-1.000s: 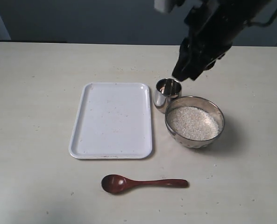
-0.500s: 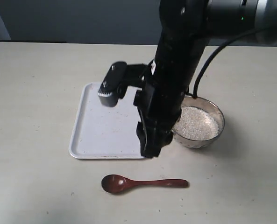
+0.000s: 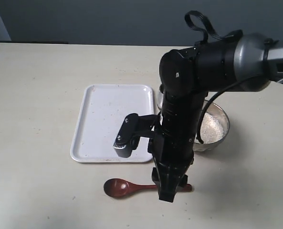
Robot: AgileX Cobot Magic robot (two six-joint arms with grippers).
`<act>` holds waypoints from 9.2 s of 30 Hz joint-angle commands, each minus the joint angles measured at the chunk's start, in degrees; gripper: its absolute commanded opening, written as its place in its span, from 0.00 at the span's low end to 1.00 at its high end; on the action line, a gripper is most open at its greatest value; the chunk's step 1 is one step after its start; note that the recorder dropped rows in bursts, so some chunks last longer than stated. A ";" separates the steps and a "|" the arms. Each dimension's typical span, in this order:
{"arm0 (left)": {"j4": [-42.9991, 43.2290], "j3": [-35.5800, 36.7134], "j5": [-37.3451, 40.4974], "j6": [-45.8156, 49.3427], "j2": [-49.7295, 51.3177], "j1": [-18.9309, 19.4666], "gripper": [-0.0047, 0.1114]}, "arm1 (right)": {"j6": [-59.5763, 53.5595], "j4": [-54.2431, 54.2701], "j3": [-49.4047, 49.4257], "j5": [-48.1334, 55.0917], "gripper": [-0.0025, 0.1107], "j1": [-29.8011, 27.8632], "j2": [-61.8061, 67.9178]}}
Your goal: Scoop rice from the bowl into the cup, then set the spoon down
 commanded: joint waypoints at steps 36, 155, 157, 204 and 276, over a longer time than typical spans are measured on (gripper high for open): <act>0.07 -0.23 -0.90 -0.13 -0.03 -0.30 0.04 | -0.39 -2.57 0.23 -6.02 0.16 0.10 9.07; -0.05 -0.23 -0.90 -0.13 -0.03 -0.30 0.04 | 29.17 -69.95 5.44 6.03 0.01 -3.94 -0.61; -0.05 -0.23 -0.90 -0.13 -0.03 -0.30 0.04 | 29.17 -69.95 5.44 6.03 0.01 -3.75 -0.38; -0.10 -0.23 -0.90 -0.13 -0.03 -0.30 0.04 | 21.69 -60.54 1.92 6.03 0.01 4.00 3.32; 0.00 -0.23 -0.90 -0.13 -0.03 -0.30 0.04 | 16.73 -48.61 1.67 6.03 0.01 -3.40 -1.39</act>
